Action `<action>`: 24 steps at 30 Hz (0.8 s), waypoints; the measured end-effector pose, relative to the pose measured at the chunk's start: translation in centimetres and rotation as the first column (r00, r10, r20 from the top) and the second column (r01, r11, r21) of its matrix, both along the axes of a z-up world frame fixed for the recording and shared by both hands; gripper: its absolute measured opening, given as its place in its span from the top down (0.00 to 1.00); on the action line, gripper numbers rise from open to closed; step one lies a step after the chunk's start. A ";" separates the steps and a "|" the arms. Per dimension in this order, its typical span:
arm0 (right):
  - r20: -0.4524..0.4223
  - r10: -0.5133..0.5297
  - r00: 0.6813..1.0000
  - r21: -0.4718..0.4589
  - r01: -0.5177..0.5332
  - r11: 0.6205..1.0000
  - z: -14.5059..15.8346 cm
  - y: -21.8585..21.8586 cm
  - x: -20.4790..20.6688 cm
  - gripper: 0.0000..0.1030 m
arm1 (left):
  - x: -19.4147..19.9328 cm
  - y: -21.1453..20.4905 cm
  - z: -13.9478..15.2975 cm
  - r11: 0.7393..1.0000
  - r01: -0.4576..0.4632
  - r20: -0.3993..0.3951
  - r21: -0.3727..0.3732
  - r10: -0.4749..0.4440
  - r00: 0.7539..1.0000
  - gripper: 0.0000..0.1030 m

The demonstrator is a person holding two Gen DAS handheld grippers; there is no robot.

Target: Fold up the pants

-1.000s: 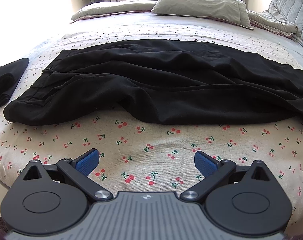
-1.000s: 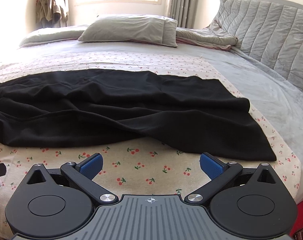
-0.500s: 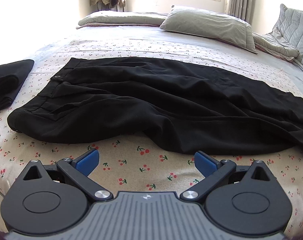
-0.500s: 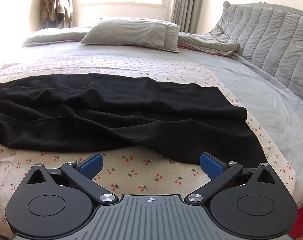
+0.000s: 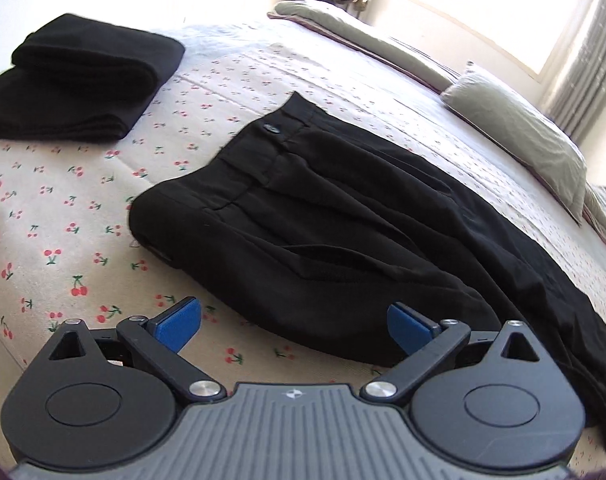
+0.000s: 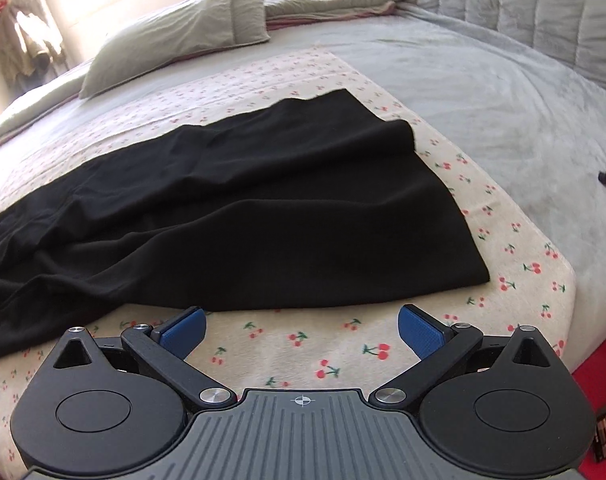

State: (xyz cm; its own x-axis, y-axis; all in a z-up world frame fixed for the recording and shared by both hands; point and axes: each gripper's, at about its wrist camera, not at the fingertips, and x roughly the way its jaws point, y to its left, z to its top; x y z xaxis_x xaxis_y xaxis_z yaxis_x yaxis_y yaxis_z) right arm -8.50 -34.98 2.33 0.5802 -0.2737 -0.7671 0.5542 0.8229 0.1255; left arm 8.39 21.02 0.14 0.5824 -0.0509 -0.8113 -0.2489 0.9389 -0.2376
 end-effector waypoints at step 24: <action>0.144 -0.311 0.939 0.159 0.288 0.944 -0.8 -10.0 -2.3 1.00 | 0.9 9.8 1.2 0.982 -0.142 0.183 -0.120 0.163 0.970 0.94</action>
State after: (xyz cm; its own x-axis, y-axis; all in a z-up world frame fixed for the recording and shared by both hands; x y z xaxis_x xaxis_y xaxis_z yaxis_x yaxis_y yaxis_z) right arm -10.82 -44.99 1.55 0.6084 -0.3563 -0.7091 0.7344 0.5913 0.3330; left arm 9.27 30.86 1.39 0.7336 -0.0288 -0.6789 -0.3275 0.8604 -0.3903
